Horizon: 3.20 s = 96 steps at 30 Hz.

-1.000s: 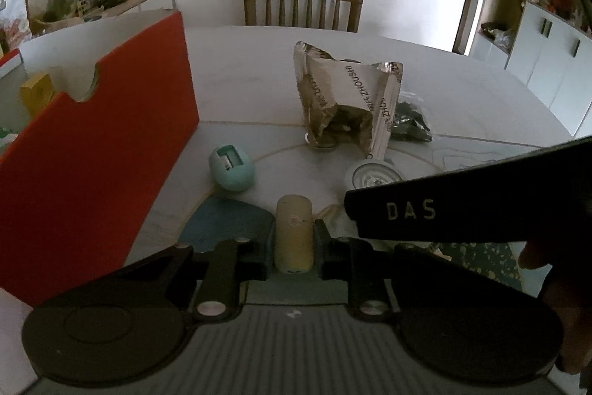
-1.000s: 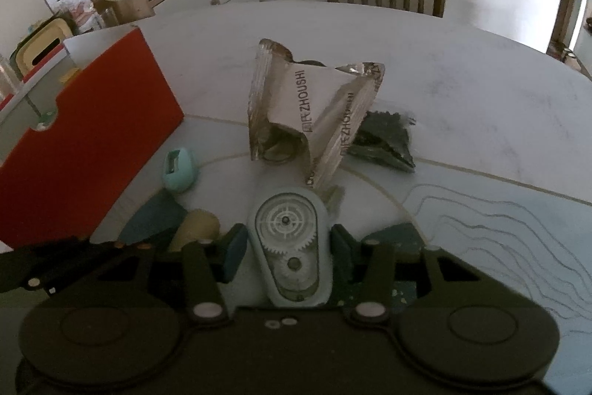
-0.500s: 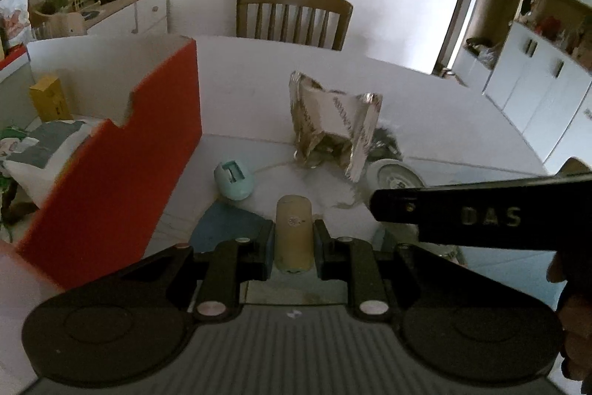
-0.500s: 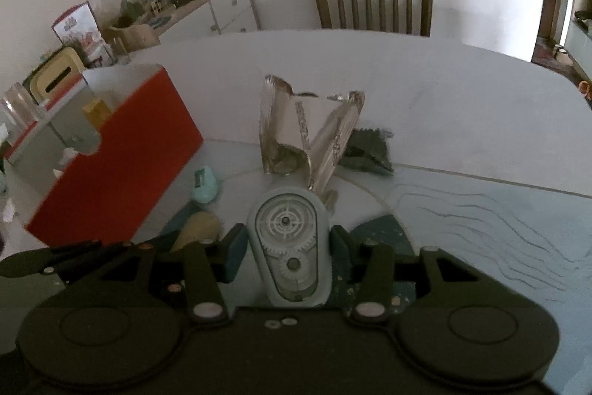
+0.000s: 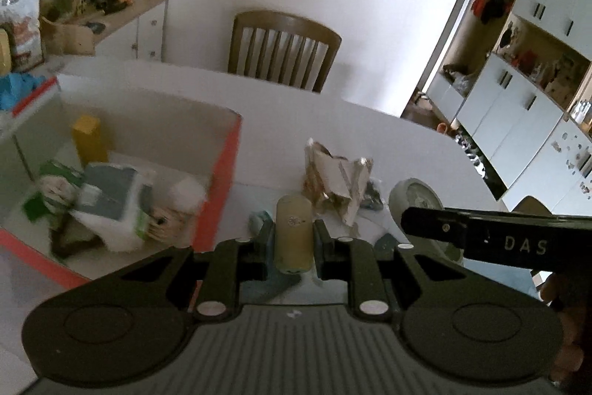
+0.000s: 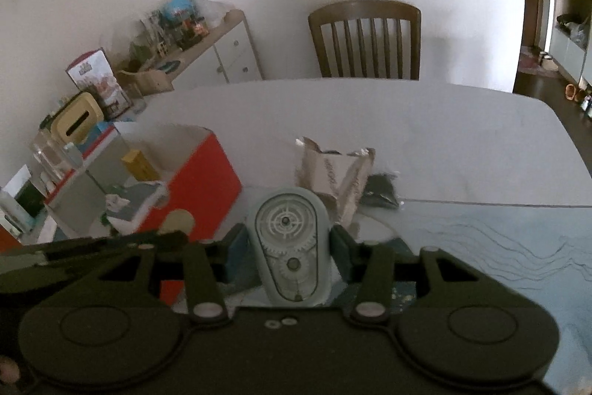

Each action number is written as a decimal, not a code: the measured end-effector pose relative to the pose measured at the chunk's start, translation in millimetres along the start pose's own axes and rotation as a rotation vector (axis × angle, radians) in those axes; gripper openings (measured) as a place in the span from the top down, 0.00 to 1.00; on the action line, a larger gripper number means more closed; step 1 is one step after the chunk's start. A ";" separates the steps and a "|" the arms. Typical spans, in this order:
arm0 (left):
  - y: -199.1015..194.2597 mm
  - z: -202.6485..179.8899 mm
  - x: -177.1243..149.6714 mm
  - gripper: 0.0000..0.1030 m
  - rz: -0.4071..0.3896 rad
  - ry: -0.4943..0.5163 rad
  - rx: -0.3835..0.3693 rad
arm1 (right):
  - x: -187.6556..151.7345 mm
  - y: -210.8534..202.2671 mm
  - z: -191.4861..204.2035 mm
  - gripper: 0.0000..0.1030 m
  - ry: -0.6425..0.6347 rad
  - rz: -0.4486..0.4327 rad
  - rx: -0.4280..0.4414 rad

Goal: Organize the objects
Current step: 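Carry the tape dispenser and beige roll into the box and release them, then withdraw both tools from the box back toward the silver snack bag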

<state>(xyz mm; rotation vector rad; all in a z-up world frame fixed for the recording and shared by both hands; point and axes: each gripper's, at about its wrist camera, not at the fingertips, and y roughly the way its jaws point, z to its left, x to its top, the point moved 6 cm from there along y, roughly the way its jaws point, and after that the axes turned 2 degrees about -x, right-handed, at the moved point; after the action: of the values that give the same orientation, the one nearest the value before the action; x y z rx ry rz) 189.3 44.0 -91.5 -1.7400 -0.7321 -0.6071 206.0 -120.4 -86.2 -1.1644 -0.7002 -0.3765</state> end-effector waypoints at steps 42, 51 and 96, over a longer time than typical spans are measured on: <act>-4.9 192.9 39.7 0.80 0.022 0.055 0.182 | 32.6 111.5 176.3 0.54 -0.084 0.048 -0.003; 31.0 195.1 34.9 0.80 0.094 0.117 0.179 | 30.3 150.5 179.9 0.54 -0.085 0.110 -0.042; 10.5 180.5 25.2 0.46 0.107 0.136 0.150 | 24.1 81.8 168.0 0.40 -0.096 0.036 0.029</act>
<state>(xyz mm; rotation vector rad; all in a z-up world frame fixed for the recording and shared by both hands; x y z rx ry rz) 220.9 219.8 -128.9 -1.5724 -0.5711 -0.5757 222.2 67.3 -90.5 -1.1713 -0.7648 -0.2810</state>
